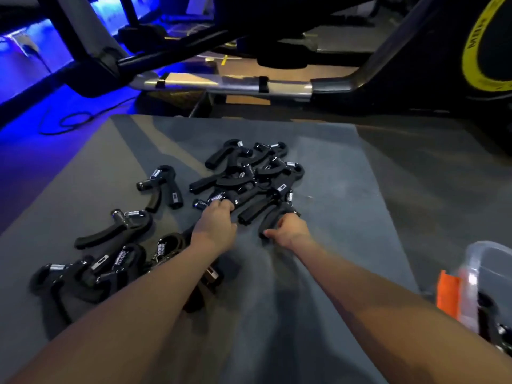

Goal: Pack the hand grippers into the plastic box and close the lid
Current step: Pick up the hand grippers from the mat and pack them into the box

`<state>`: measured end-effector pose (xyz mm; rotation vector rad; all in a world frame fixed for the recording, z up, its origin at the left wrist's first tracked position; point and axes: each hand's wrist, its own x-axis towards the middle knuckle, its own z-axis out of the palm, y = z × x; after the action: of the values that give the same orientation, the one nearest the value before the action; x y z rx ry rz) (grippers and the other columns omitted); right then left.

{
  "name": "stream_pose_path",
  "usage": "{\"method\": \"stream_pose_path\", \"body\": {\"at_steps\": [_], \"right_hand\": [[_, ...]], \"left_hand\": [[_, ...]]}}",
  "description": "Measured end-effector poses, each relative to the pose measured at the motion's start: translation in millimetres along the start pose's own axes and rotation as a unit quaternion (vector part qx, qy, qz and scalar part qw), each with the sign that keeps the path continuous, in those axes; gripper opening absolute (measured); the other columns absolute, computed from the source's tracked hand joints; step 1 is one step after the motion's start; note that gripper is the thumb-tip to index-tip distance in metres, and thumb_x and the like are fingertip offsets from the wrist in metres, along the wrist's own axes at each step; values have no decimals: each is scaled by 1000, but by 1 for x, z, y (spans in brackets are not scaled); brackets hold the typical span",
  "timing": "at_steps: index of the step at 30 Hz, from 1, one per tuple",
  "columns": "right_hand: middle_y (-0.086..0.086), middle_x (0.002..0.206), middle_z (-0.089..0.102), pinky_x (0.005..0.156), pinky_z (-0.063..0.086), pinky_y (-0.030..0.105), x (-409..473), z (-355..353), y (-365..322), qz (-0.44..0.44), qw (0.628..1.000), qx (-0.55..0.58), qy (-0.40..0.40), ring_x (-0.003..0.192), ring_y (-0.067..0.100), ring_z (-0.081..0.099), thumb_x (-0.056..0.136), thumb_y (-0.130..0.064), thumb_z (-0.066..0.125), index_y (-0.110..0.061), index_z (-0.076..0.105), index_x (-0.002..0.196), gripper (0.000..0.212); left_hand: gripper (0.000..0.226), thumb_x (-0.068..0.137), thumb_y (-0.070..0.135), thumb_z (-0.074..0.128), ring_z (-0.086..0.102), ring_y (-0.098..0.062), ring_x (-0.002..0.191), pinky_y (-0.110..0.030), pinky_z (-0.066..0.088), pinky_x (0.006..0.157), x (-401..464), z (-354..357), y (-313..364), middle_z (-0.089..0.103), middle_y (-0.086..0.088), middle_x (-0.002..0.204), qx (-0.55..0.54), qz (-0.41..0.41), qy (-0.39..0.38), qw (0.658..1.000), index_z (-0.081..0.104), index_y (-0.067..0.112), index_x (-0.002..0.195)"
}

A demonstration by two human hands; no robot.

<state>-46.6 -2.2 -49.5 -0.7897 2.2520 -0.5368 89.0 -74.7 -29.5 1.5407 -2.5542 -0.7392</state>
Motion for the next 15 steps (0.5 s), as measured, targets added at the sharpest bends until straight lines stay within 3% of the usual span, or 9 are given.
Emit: {"method": "stream_pose_path", "body": {"at_steps": [2, 4, 7, 12, 15], "right_hand": [[16, 120, 63, 91, 47, 31, 9, 11, -4, 7, 1000, 16, 18, 113, 29, 60, 80, -34, 72, -4, 62, 101, 38], [15, 120, 63, 91, 49, 34, 15, 18, -7, 14, 999, 20, 45, 113, 30, 60, 76, -40, 74, -4, 61, 112, 52], [14, 119, 63, 89, 50, 37, 22, 25, -10, 24, 996, 26, 79, 112, 32, 60, 73, -40, 76, -6, 60, 113, 55], [13, 116, 65, 85, 51, 34, 17, 20, -7, 50, 994, 28, 92, 108, 32, 63, 78, -19, 65, -7, 63, 106, 31], [15, 122, 61, 88, 50, 35, 8, 4, 3, 53, 995, -12, 82, 113, 34, 60, 81, -12, 58, -4, 60, 111, 31]], "left_hand": [[40, 89, 15, 56, 43, -26, 126, -35, 37, 102, 7, 8, -6, 43, -8, 135, -1, 3, -4, 1000, 47, 12, 127], [40, 90, 15, 56, 42, -25, 126, -35, 38, 102, 11, 14, -11, 43, -7, 134, -1, 4, -8, 1000, 47, 13, 128], [38, 90, 15, 55, 41, -25, 127, -36, 39, 102, 17, 19, -15, 46, -7, 133, 2, 10, 5, 1000, 49, 13, 127], [37, 89, 16, 56, 43, -26, 125, -37, 40, 101, 21, 18, -7, 49, -9, 129, -13, 9, 15, 1000, 52, 12, 125], [38, 89, 17, 56, 42, -27, 124, -39, 40, 99, 22, 15, 4, 49, -10, 129, -31, 0, 13, 999, 50, 12, 126]]}}
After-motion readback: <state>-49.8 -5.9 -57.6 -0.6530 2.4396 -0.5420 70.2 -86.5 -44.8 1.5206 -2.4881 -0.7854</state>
